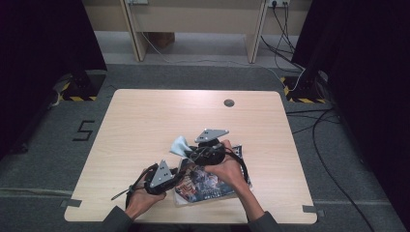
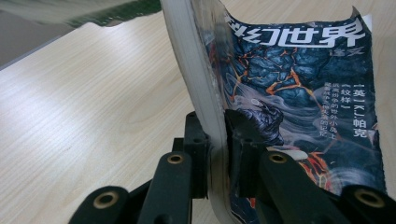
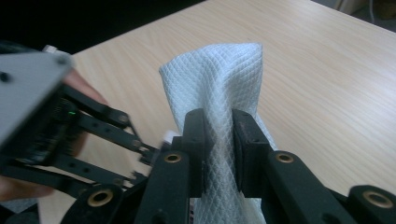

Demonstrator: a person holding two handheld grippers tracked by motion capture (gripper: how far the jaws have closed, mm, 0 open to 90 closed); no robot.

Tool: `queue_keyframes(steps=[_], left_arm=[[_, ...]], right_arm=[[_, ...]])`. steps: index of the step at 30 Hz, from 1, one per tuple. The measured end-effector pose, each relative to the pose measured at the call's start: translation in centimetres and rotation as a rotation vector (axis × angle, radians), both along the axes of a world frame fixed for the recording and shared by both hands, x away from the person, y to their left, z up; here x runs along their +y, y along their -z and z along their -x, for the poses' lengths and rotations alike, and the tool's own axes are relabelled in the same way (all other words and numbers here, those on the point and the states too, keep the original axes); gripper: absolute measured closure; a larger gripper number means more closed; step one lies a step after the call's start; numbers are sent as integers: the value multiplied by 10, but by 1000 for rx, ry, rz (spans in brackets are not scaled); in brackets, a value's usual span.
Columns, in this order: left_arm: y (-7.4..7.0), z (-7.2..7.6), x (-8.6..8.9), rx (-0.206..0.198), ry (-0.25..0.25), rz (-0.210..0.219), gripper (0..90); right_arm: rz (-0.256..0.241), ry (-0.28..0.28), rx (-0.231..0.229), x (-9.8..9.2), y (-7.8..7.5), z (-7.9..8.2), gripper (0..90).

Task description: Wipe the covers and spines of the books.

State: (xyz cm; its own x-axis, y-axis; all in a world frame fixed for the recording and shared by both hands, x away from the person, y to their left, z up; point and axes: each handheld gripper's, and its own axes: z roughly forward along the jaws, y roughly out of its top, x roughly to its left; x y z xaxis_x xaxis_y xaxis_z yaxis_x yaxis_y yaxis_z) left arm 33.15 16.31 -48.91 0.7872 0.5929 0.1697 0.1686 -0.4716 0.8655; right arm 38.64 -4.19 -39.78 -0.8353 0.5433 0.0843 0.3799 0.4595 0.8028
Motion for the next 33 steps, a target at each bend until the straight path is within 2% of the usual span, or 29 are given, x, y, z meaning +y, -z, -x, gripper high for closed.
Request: queue_keyframes(steps=[5,8,18,33], left_arm=[[0,1,0,-6,2,2,794],[0,1,0,-9,5,-5,793],[0,1,-1,-11,2,-7,788],[-1,1,-1,-16,5,-7,784]], right_arm=[[6,-33,-19,9,-5,8,771],[-6,-28,-4,5,-3,4,772],[28,118,63,-34,20,-28,770],[62,268,133,-75,46,-59,764]])
